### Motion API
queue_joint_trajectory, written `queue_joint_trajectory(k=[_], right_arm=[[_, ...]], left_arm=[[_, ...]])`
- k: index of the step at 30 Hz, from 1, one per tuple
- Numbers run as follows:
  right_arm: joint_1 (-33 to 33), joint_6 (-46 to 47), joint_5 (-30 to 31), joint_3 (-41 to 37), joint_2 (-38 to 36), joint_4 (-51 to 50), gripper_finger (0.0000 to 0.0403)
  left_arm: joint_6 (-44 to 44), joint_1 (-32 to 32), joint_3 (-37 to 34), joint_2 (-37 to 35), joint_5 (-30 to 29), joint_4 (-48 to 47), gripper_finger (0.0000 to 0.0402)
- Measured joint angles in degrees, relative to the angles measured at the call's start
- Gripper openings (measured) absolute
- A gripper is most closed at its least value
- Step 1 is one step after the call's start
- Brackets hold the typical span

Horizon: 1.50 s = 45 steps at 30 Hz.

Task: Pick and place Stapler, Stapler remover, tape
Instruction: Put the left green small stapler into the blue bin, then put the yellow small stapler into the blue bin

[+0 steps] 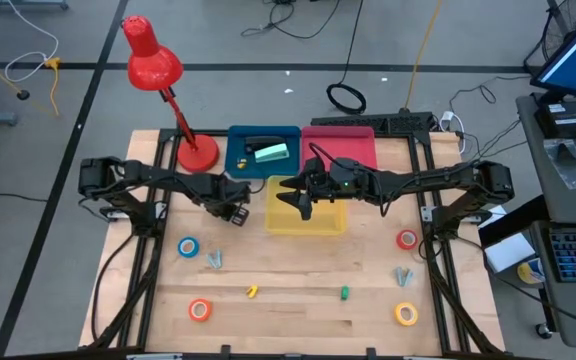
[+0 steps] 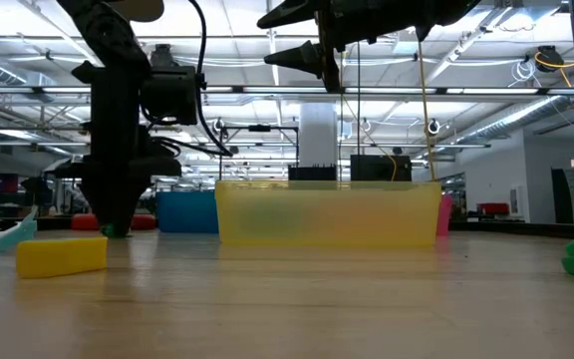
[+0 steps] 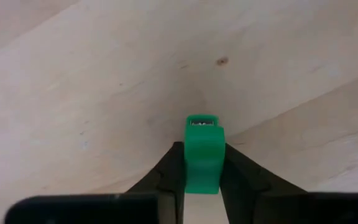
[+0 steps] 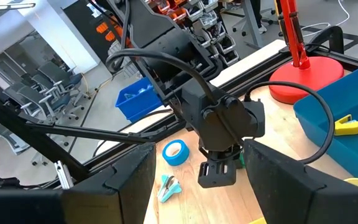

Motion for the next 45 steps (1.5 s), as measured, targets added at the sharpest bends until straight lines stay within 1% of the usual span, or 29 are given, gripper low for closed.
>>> queue_joint_trajectory(k=[2, 4, 7, 11, 15, 17, 20, 24, 27, 29, 33, 40, 43, 45], right_arm=[[0.0, 0.0, 0.0, 0.0, 0.0, 0.0, 0.0235], [0.0, 0.0, 0.0, 0.0, 0.0, 0.0, 0.0235], [0.0, 0.0, 0.1, 0.0, 0.0, 0.0, 0.0235], [0.0, 0.0, 0.1, 0.0, 0.0, 0.0, 0.0235], [0.0, 0.0, 0.1, 0.0, 0.0, 0.0, 0.0235], [0.0, 0.0, 0.1, 0.0, 0.0, 0.0, 0.0235], [0.0, 0.0, 0.1, 0.0, 0.0, 0.0, 0.0235], [0.0, 0.0, 0.2, 0.0, 0.0, 0.0, 0.0235], [0.0, 0.0, 0.2, 0.0, 0.0, 0.0, 0.0235], [0.0, 0.0, 0.2, 0.0, 0.0, 0.0, 0.0235], [0.0, 0.0, 0.2, 0.0, 0.0, 0.0, 0.0235], [0.0, 0.0, 0.2, 0.0, 0.0, 0.0, 0.0235], [0.0, 0.0, 0.2, 0.0, 0.0, 0.0, 0.0235], [0.0, 0.0, 0.2, 0.0, 0.0, 0.0, 0.0235]], left_arm=[[1.9, 0.4, 0.4, -0.1, 1.1, 0.0, 0.0068], [4.2, 1.0, 1.3, -1.0, 3.4, 0.2, 0.0068], [7.3, 2.3, 3.7, -3.9, 3.9, 0.0, 0.0069], [12.2, 5.0, 8.7, -8.1, -1.2, -0.1, 0.0088], [20.7, 9.4, 13.9, -9.4, -7.6, 2.3, 0.0083], [25.5, 12.6, 15.4, -9.0, -7.8, 4.7, 0.0074], [29.7, 17.3, 15.8, -6.7, -5.5, 9.0, 0.007], [30.9, 22.5, 15.7, -1.9, -2.5, 7.3, 0.0088], [32.4, 24.6, 15.7, 2.5, -2.2, 5.3, 0.01], [32.7, 25.5, 15.6, 4.8, -1.8, 6.0, 0.01], [32.6, 26.7, 15.6, 7.6, -1.8, 6.4, 0.0085], [32.7, 27.1, 15.6, 8.5, -2.2, 7.3, 0.0055], [32.6, 27.1, 15.6, 7.6, -0.3, 7.3, 0.0052], [32.6, 27.1, 15.6, 6.3, 2.1, 7.2, 0.0055]])
